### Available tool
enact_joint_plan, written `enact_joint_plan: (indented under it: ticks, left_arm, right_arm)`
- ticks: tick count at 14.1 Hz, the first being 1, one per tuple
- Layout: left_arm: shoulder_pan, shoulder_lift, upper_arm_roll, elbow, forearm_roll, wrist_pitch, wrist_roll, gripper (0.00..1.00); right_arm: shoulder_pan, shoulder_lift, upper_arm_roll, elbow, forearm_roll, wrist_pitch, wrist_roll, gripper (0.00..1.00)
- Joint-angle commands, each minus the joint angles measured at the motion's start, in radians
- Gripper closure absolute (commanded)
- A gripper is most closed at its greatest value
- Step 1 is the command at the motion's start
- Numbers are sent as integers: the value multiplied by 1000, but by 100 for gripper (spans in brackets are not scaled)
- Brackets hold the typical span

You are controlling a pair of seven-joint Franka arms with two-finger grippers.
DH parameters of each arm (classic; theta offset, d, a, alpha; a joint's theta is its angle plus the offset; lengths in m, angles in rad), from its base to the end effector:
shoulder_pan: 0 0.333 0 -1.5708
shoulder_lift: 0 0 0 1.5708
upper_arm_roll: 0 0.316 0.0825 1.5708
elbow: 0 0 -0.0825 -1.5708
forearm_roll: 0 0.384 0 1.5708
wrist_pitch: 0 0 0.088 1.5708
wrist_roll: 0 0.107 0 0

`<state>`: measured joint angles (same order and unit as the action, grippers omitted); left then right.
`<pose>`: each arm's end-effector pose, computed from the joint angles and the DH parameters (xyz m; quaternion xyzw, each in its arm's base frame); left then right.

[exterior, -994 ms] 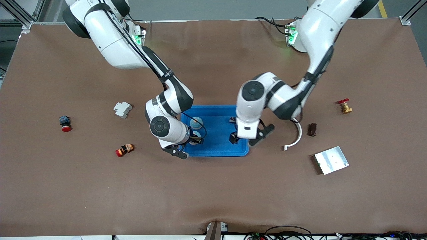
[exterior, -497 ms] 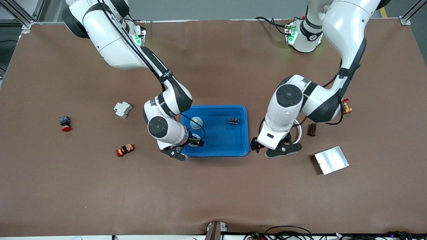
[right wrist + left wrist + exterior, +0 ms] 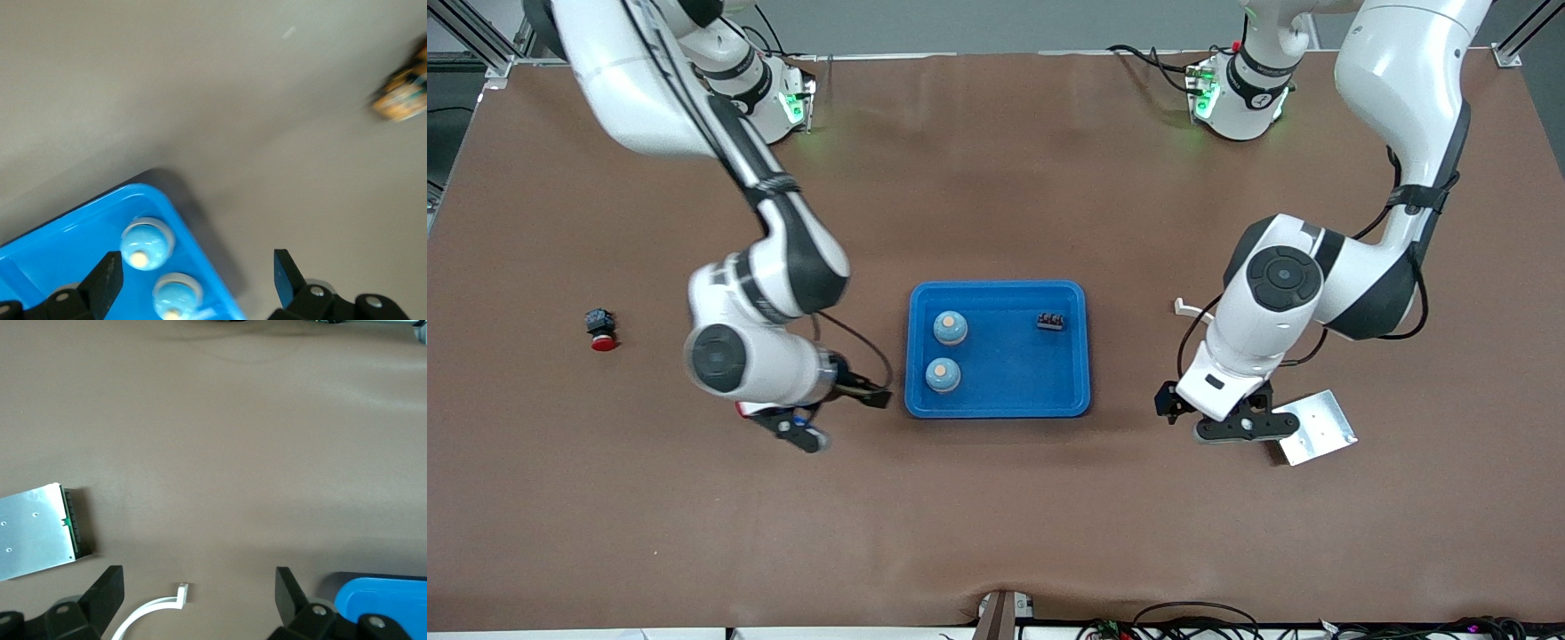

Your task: Place electrolytic capacitor and blue bell in tray

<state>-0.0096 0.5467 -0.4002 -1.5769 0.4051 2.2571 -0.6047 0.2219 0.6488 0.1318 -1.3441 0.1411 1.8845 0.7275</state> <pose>0.6682 -0.2314 0.3588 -0.9932 -0.0183 -0.1137 0.0147 0.6758 0.2397 0.3415 -0.9683 0.2201 0.0987 0.0644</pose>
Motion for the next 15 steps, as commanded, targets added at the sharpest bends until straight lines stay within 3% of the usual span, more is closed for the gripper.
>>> enact_joint_plan:
  ticks: [1, 6, 10, 12, 13, 15]
  left_arm:
    - [39, -45, -11, -14, -67, -24, 115, 0]
    - [92, -105, -9, -14, -88, -67, 206, 0]
    - [120, -143, -20, -14, -153, -89, 226, 0]
    - [111, -177, -11, -11, -187, -184, 241, 0]
    - [85, -201, 16, 0, -207, -235, 284, 0]
    - [-16, -247, 160, 14, -305, -298, 371, 0]
  right_arm:
    - [-75, -113, -27, -33, -11, -122, -159, 0]
    - [-156, -276, -133, -39, -9, -283, -373, 0]
    - [-268, -414, -138, -99, -9, -305, -511, 0]
    - [-321, -471, -138, -104, -9, -309, -603, 0]
    - [-328, -483, -138, -104, -9, -309, -643, 0]
    - [-328, -512, -138, -102, -30, -338, -648, 0]
